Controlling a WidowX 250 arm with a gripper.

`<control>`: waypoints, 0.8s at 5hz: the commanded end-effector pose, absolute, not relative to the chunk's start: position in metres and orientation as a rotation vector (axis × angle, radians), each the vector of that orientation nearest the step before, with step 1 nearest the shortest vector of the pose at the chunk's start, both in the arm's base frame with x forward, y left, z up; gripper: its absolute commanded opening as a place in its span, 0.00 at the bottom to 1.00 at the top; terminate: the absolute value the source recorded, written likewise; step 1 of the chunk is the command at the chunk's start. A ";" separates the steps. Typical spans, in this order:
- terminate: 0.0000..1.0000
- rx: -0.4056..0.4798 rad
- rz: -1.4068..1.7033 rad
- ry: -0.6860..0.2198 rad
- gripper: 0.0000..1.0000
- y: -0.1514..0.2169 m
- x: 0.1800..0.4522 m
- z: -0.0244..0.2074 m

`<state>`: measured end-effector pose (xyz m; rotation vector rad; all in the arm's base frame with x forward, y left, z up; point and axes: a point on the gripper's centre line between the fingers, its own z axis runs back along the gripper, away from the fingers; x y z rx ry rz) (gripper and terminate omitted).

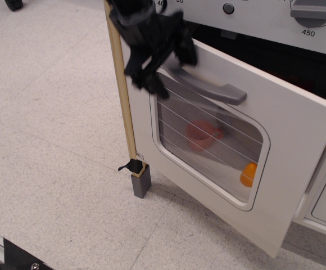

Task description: Open oven

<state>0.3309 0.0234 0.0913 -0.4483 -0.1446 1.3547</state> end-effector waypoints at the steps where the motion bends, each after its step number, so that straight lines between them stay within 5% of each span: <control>1: 0.00 -0.576 1.295 -0.193 1.00 -0.007 0.339 0.143; 4: 0.00 -0.468 1.360 -0.233 1.00 -0.071 0.356 0.114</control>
